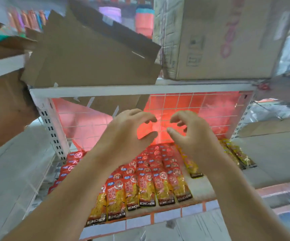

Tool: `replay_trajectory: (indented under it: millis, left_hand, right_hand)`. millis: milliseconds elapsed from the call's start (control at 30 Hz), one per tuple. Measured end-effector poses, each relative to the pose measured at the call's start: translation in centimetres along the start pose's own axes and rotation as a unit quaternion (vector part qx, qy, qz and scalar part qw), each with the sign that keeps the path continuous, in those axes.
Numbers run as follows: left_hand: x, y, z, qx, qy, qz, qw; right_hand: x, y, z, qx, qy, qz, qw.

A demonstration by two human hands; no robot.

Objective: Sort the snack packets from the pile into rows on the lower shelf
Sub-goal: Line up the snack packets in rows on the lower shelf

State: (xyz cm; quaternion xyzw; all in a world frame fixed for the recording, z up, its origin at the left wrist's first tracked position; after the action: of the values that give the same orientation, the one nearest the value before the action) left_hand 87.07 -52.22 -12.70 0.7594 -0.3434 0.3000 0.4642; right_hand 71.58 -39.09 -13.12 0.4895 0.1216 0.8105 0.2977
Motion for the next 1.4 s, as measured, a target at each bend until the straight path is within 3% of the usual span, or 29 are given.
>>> replay_trajectory:
  millis: [200,500,733,1033,1400]
  left_hand:
    - [-2.1,5.2,-12.5,-0.086,-0.029,-0.036,0.995]
    - [-9.5,12.4,-34.6,-0.210,-0.104,-0.017,0.972]
    - [-14.1,16.3,-46.1,-0.257,-0.118,0.013,0.959]
    - [-18.5,24.3,-50.7,-0.253,-0.096,0.063,0.961]
    - [-29.5,40.8,-47.0,-0.197,-0.078,0.119,0.970]
  right_hand:
    - [13.2,-4.8,-3.9,0.000,-0.047,-0.099,0.994]
    - [36.0,-18.2,-11.0,-0.080,-0.144,-0.222,0.961]
    - [48.0,-27.3,-15.2,-0.149,-0.187,-0.247,0.939]
    - [54.2,-29.4,-20.4,-0.144,-0.237,-0.268,0.923]
    - [57.1,-20.2,-35.4,-0.150,-0.252,-0.178,0.939]
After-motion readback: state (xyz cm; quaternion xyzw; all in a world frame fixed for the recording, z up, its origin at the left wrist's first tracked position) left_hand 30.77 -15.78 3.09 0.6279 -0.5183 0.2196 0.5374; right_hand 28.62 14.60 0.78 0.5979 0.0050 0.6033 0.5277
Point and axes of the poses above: each hand's wrist, its own y-axis towards the middle knuckle, its own x-axis out of the back of the hand, z = x × y, the point moved 3 cm from there along y, towards the middle knuckle, and after that the axes turned 7 degrees about z, right-handed, at the moved point
